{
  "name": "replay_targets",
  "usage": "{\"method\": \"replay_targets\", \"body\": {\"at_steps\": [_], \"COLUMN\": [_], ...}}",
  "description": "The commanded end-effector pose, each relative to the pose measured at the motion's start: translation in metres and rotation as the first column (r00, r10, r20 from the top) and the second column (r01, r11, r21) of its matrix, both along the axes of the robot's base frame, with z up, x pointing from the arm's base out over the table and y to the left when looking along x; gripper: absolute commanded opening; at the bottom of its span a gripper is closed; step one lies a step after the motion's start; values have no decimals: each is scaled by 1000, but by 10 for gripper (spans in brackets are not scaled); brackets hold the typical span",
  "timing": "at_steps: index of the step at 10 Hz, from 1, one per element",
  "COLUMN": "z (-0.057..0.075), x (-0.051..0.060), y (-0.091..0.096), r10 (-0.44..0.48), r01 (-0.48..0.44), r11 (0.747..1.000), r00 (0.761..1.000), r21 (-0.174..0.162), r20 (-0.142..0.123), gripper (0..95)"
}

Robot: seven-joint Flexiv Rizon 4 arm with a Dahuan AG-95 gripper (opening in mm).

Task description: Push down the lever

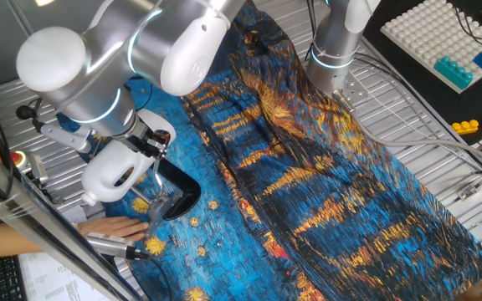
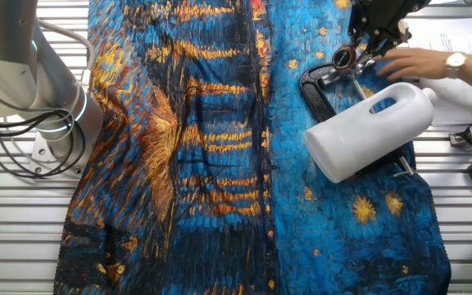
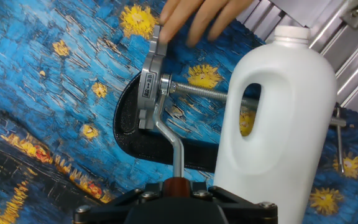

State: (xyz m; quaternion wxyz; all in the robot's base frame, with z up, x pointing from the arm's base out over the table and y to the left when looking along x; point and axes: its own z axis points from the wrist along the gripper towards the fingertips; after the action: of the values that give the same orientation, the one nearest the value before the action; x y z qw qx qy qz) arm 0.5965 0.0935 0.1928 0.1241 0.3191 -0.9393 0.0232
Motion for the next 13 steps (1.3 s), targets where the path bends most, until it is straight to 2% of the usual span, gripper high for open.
{"method": "replay_targets", "body": {"at_steps": [1,7,11,13], "z": [-1,-8,-20,-17], "x": [0,-6,-12,-17], "y": [0,-2,-5,-8], "r10": [0,-11,-11,-8], "r01": [0,11,11,8], "r11": [1000,1000,1000,1000], "r00": [1000,1000,1000,1000], "r21": [4,8,6,6], "r20": [-1,6,7,6], "gripper": [190,190,190,190]}}
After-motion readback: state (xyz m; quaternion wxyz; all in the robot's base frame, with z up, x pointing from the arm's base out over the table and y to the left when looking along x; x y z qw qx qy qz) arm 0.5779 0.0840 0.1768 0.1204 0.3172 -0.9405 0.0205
